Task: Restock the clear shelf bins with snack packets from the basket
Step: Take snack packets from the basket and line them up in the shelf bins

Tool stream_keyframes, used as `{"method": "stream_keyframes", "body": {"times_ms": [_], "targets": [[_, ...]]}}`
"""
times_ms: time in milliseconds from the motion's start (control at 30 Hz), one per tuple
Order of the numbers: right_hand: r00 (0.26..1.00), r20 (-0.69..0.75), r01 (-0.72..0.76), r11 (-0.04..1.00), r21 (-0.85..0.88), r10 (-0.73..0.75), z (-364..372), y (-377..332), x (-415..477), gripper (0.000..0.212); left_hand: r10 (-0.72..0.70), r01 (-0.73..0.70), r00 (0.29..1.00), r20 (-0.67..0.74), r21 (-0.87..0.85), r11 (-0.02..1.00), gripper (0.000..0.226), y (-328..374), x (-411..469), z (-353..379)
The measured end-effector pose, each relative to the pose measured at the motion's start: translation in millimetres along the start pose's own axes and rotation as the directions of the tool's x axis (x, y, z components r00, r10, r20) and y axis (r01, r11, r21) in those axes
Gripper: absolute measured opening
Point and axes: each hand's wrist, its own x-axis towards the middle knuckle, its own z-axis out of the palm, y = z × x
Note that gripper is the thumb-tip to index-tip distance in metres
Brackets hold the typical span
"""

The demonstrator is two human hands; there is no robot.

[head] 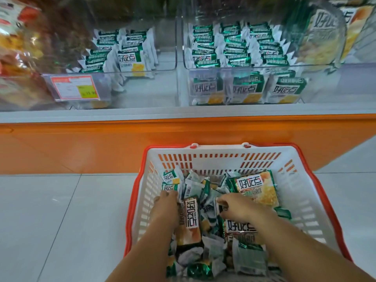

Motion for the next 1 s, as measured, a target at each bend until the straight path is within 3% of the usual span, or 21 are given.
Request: {"method": "stream_keyframes", "body": {"times_ms": [100,167,333,467,567,600,667,800,867,1000], "targets": [[1.0,0.018,0.001,1.0,-0.012,-0.001,-2.0,-1.3,-0.8,0.056,0.021,-0.023,0.999,-0.037,-0.049,0.999,0.051,-1.4,-3.2,-7.6],[1.0,0.016,0.0,1.0,-0.006,0.0,-6.3,-6.4,-2.6,0.055,0.03,-0.033,0.999,-0.016,-0.242,0.97,0.062,-0.1,-7.4,-23.1],[0.979,-0.183,0.133,0.959,0.251,-0.088,-37.8,-46.2,-16.8,0.048,0.133,-0.098,0.991,-0.004,-0.699,0.709,0.068,16.6,-27.2,-86.4],[0.927,-0.352,0.321,0.757,0.569,-0.128,-79.4,-89.0,-48.5,0.034,0.195,-0.088,0.981,0.0,-0.892,0.444,0.065,28.4,-50.5,-136.9],[0.94,-0.297,0.34,0.488,0.804,-0.166,-103.0,-112.2,-74.7,0.029,0.273,-0.144,0.961,-0.045,-0.924,0.354,0.058,29.9,-74.2,-175.4],[0.931,-0.307,0.365,0.455,0.812,-0.2,-108.1,-117.1,-80.4,0.027,0.309,-0.171,0.949,-0.058,-0.921,0.35,0.056,28.6,-82.8,-187.3],[0.893,-0.36,0.45,0.493,0.744,-0.272,-117.6,-128.2,-94.7,0.023,0.37,-0.221,0.925,-0.089,-0.917,0.332,0.054,23.4,-96.8,-206.0],[0.83,-0.448,0.558,0.501,0.662,-0.333,-134.1,-148.8,-127.0,0.061,0.415,-0.328,0.88,-0.229,-0.926,0.185,0.046,17.7,-117.0,-221.1],[0.816,-0.466,0.578,0.5,0.645,-0.342,-141.5,-154.5,-136.7,0.073,0.371,-0.38,0.876,-0.309,-0.915,0.135,0.038,19.5,-122.2,-222.5],[0.793,-0.475,0.606,0.564,0.56,-0.38,-152.1,-169.5,-154.6,0.05,0.271,-0.439,0.872,-0.408,-0.897,0.063,0.049,20.9,-126.3,-228.4]]}}
